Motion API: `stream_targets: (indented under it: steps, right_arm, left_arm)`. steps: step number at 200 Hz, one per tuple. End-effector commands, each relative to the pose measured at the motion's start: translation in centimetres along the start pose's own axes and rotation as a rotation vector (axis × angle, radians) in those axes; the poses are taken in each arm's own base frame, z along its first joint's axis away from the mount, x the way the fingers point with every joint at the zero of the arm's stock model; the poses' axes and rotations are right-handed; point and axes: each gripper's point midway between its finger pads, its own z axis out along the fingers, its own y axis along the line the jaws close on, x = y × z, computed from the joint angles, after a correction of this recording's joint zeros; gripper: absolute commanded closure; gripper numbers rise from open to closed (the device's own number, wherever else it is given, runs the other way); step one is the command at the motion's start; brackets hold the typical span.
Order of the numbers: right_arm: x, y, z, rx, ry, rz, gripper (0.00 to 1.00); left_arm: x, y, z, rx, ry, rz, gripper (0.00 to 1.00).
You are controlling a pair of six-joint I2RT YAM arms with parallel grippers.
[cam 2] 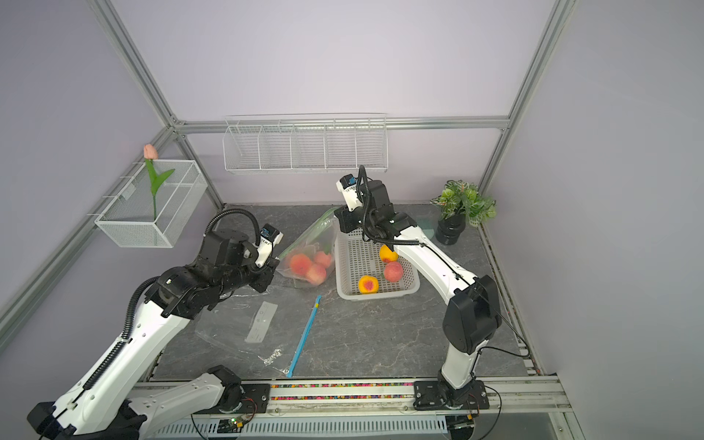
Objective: Place the peach in a zip-top bag and seal the zipper
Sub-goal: Zip the zipper on the zipper food storage bag, then place the zipper food storage bag at the center of the board.
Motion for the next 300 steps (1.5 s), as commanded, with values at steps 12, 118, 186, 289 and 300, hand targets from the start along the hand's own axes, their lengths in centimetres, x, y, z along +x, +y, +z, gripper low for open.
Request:
stream_targets:
  steps: [12,118,186,289,300]
  right_arm:
    - [-1.2,-0.2,-0.4,0.008,-0.048,-0.037,0.93]
    - [-0.7,2.2,-0.8,-0.076,-0.036,-0.125,0.93]
    - [-0.7,2.4,-0.5,-0.086,-0.02,-0.138,0.93]
    - [-0.9,2.5,-0.4,-0.085,-0.019,-0.145,0.93]
    - [-1.0,2.5,-0.5,-0.082,-0.025,-0.15,0.88]
  left_arm:
    - [0.7,0.1,-0.4,0.002,0.028,-0.012,0.84]
    - [-9.0,0.4,1.7,0.035,-0.113,-0.017,0.45]
    - [-9.8,-0.3,5.0,0.075,-0.087,-0.034,0.5]
    - [-8.9,-0.2,7.8,0.055,-0.036,-0.059,1.0]
    - [-9.0,0.1,7.6,0.043,-0.045,-0.066,1.0]
